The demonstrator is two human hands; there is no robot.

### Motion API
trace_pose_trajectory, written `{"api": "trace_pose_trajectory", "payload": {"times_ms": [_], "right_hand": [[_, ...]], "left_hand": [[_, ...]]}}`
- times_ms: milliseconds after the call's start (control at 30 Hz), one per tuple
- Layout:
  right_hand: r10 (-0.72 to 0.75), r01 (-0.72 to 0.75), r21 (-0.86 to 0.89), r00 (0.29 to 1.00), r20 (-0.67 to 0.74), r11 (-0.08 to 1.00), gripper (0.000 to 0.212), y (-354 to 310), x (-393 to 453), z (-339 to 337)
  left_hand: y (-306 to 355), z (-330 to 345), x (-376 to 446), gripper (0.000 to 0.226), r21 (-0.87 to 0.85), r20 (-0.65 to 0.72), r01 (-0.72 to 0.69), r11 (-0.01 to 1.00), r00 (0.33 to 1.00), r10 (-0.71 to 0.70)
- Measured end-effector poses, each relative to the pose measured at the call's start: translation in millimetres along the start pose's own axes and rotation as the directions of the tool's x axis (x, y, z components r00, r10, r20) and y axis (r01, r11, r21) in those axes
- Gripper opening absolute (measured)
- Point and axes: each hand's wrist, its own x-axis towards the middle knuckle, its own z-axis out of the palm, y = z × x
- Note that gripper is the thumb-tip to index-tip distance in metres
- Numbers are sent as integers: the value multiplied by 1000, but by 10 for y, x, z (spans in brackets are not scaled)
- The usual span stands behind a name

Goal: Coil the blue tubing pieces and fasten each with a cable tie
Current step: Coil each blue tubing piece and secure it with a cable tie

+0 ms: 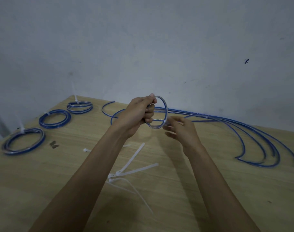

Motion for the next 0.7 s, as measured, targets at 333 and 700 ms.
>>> {"api": "trace_pose_trajectory", "payload": {"times_ms": [333, 700], "right_hand": [[151, -84, 384, 977, -148, 919, 5, 16, 189, -245], [69, -99, -147, 978, -198, 984, 33, 56, 185, -357]], "left_hand": [[-61, 217, -49, 33, 388, 120, -201, 900, 979, 166], [-271, 201, 1, 35, 779, 316, -388, 492, 921, 226]]}}
